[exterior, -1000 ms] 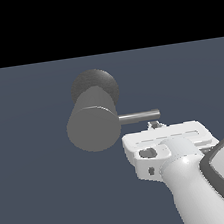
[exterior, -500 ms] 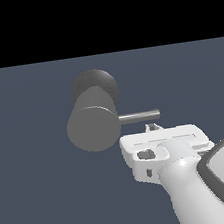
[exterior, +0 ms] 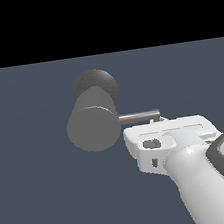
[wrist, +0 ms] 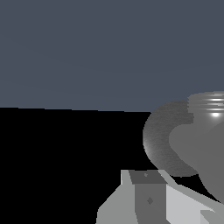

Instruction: Turn on the faucet by rotating a designated handle.

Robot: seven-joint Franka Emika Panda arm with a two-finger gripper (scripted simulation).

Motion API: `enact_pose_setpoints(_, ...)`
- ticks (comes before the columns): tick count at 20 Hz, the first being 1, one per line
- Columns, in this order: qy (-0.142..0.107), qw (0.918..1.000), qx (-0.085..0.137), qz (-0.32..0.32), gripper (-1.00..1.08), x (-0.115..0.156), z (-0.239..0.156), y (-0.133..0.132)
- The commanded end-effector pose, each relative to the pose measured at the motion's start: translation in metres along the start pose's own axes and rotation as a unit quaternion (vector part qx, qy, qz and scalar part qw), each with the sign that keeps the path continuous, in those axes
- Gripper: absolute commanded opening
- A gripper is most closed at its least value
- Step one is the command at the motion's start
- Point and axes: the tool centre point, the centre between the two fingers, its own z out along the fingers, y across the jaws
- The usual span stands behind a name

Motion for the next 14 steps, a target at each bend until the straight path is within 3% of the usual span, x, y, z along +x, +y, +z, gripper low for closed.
enact_pose_setpoints(1,-0.003,1.0,-0.002,0.001,-1.0,-0.012,0.0,0.003)
enact_pose_setpoints(10,0.001,0.9999,-0.006,0.009,-1.0,-0.04,-0.001,0.006)
enact_pose_setpoints(11,0.001,0.9999,-0.006,0.009,-1.0,-0.04,-0.001,0.006)
enact_pose_setpoints(12,0.021,0.9997,0.005,0.008,-1.0,-0.011,-0.001,-0.006)
enact_pose_setpoints(14,0.02,0.9998,0.004,0.008,-1.0,-0.019,-0.001,-0.004)
